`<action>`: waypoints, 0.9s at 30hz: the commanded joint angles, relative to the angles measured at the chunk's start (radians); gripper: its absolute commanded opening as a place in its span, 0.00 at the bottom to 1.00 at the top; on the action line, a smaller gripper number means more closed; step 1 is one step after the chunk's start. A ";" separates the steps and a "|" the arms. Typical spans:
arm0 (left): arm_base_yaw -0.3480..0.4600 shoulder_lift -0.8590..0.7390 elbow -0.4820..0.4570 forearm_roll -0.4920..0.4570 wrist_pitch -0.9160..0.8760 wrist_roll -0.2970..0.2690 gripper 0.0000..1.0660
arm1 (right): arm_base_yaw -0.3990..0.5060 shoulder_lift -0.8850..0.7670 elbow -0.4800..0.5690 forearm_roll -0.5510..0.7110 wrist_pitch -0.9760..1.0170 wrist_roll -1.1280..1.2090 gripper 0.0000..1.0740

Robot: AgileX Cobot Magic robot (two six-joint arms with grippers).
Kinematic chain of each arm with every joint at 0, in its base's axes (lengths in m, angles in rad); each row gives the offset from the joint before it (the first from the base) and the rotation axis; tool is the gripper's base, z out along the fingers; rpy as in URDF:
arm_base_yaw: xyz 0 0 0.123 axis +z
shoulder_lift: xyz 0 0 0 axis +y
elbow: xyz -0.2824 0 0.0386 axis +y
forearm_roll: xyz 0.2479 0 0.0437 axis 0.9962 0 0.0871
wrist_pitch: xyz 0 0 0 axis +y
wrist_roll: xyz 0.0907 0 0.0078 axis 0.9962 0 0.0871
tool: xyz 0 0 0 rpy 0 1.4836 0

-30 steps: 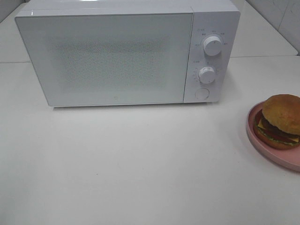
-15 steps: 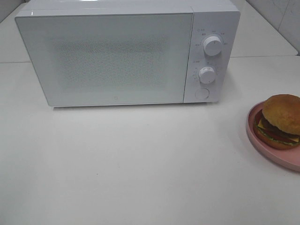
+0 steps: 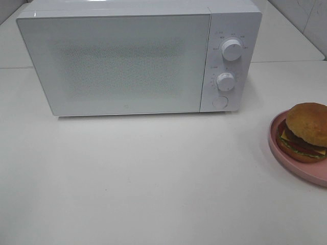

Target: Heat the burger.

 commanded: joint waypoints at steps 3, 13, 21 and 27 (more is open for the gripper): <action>-0.001 -0.023 0.003 -0.001 -0.011 -0.007 0.00 | 0.017 -0.024 0.002 -0.001 -0.009 -0.006 0.53; -0.001 -0.023 0.003 -0.001 -0.011 -0.007 0.00 | 0.019 -0.024 0.002 -0.001 -0.009 -0.005 0.53; -0.001 -0.025 0.003 -0.001 -0.011 -0.007 0.00 | 0.019 -0.024 0.002 -0.001 -0.009 -0.005 0.53; -0.001 -0.025 0.003 -0.001 -0.011 -0.007 0.00 | 0.019 -0.024 0.002 -0.001 -0.009 -0.005 0.53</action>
